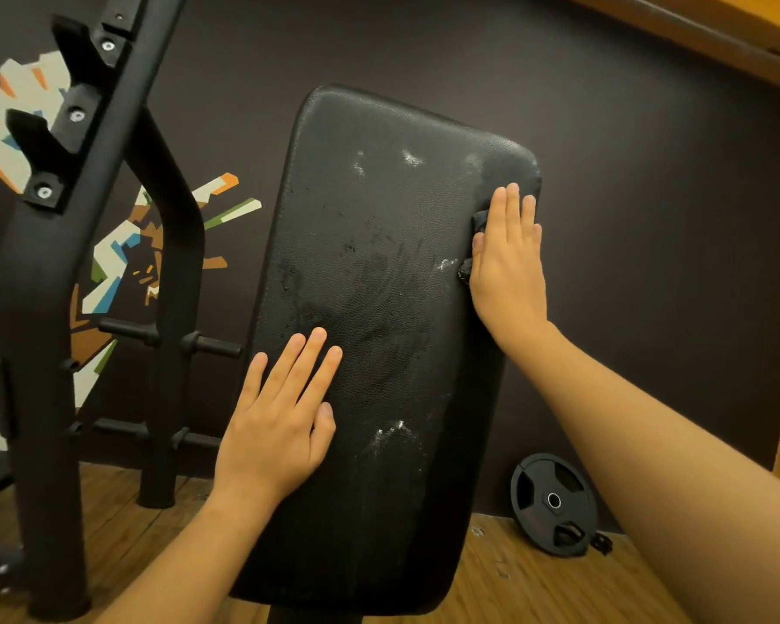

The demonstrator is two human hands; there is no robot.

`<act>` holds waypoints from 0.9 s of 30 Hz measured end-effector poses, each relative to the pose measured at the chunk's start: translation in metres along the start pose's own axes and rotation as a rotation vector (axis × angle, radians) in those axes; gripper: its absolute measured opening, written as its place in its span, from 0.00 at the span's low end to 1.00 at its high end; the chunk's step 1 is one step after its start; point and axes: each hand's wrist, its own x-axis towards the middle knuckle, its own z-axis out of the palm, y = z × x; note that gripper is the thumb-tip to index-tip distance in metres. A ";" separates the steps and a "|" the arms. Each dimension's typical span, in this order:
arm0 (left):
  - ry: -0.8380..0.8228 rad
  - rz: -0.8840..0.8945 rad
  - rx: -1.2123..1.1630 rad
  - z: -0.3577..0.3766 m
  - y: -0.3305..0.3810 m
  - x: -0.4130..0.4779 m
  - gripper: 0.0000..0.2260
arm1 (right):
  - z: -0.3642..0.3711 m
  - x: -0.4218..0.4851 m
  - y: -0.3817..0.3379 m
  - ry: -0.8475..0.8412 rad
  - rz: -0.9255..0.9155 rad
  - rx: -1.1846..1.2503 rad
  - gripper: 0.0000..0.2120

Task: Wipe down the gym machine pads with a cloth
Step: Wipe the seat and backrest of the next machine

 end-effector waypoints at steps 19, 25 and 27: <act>-0.014 -0.001 0.006 0.002 0.002 -0.001 0.27 | -0.001 -0.017 0.013 -0.079 -0.160 -0.064 0.26; -0.010 -0.004 0.015 0.001 0.001 0.000 0.27 | 0.001 -0.014 0.001 -0.025 -0.005 0.043 0.26; -0.009 0.000 0.008 0.001 0.001 0.000 0.27 | 0.006 -0.032 -0.005 -0.012 0.019 0.062 0.26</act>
